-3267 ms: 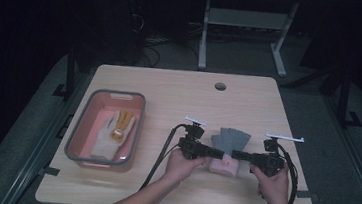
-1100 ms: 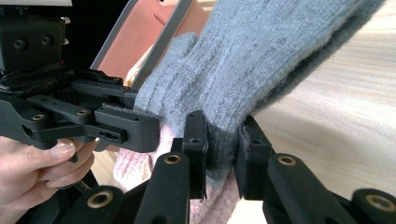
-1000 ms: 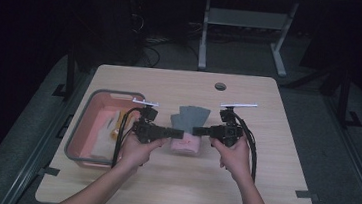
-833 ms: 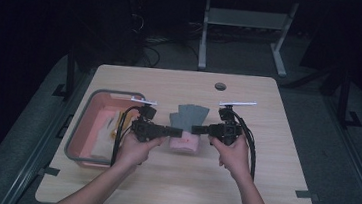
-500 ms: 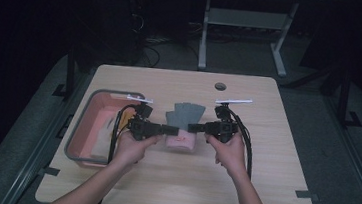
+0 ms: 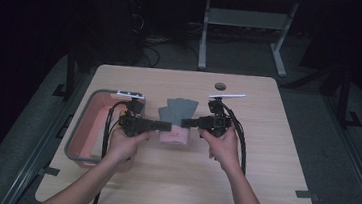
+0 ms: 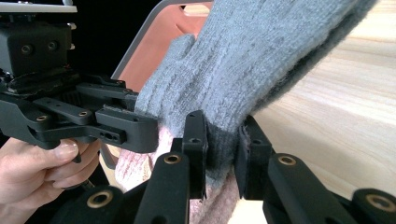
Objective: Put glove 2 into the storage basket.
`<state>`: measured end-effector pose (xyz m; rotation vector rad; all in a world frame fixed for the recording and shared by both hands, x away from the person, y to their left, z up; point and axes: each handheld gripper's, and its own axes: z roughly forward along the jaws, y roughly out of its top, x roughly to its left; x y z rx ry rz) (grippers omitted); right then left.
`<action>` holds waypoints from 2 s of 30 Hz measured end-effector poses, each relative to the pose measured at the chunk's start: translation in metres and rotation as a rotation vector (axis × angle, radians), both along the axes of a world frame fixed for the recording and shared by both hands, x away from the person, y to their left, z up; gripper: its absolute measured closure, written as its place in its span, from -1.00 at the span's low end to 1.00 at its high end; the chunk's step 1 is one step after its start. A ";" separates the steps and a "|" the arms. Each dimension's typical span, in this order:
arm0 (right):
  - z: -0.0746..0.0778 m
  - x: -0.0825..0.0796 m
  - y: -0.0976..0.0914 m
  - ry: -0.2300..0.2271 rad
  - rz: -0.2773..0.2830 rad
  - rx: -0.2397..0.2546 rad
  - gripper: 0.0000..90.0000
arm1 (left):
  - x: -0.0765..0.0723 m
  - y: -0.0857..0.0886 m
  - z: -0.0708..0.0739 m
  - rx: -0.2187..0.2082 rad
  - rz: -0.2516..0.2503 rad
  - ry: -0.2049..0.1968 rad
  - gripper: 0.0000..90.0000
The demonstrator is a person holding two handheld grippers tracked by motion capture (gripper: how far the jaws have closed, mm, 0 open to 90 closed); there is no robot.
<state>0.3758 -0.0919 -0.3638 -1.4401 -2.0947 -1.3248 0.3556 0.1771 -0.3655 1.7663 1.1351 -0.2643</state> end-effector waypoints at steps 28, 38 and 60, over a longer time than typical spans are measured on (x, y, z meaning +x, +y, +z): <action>0.009 0.015 0.061 -0.018 0.086 0.026 0.69 | -0.006 0.063 0.012 0.018 0.059 -0.026 0.53; 0.010 0.019 0.083 0.001 0.121 0.045 0.69 | -0.011 0.085 0.015 0.027 0.083 -0.027 0.53; 0.010 0.028 0.118 0.030 0.164 0.071 0.67 | -0.016 0.118 0.021 0.039 0.119 -0.036 0.53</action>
